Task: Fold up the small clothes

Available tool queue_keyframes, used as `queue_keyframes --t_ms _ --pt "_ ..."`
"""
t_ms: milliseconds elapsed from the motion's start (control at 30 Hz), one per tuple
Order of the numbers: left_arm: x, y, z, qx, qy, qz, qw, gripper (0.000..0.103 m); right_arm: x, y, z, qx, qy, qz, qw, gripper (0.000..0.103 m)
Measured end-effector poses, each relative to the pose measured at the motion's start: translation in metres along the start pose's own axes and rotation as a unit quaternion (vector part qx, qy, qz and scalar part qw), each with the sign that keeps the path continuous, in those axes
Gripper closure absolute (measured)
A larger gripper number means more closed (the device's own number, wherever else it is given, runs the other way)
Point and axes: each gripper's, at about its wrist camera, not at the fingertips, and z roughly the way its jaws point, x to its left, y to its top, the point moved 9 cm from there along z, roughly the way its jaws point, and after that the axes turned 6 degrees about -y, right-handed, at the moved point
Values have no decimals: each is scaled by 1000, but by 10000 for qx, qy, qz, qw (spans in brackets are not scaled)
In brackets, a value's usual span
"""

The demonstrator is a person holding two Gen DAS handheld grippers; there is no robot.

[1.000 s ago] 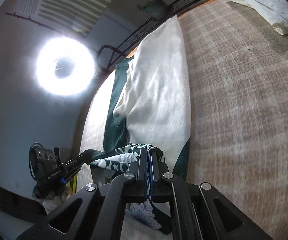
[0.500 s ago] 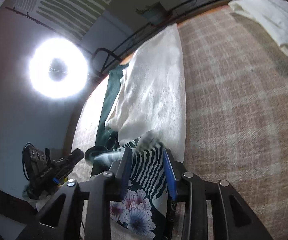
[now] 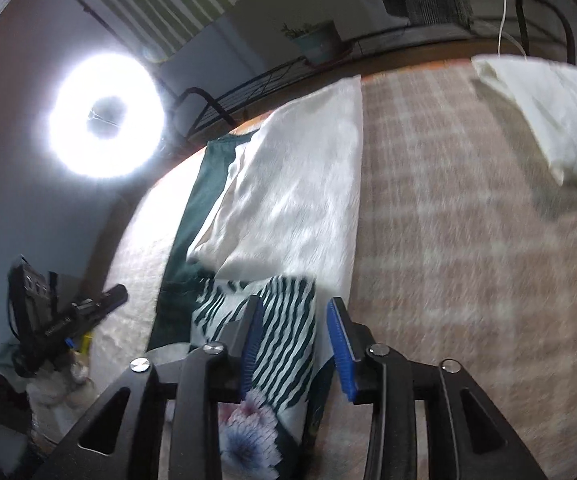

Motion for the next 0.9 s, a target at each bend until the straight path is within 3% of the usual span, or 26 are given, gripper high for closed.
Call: queue_keyframes --t_ms 367,667,900 --pt "18 57 70 422 299 121 9986 70 -26 54 45 197 -703 -446 9963 57" --pt "9 108 128 448 365 234 9981 66 -45 124 83 16 -856 -481 9952 57" --pt "6 139 165 436 652 510 9956 66 -60 171 112 -116 -1174 -473 9919 57"
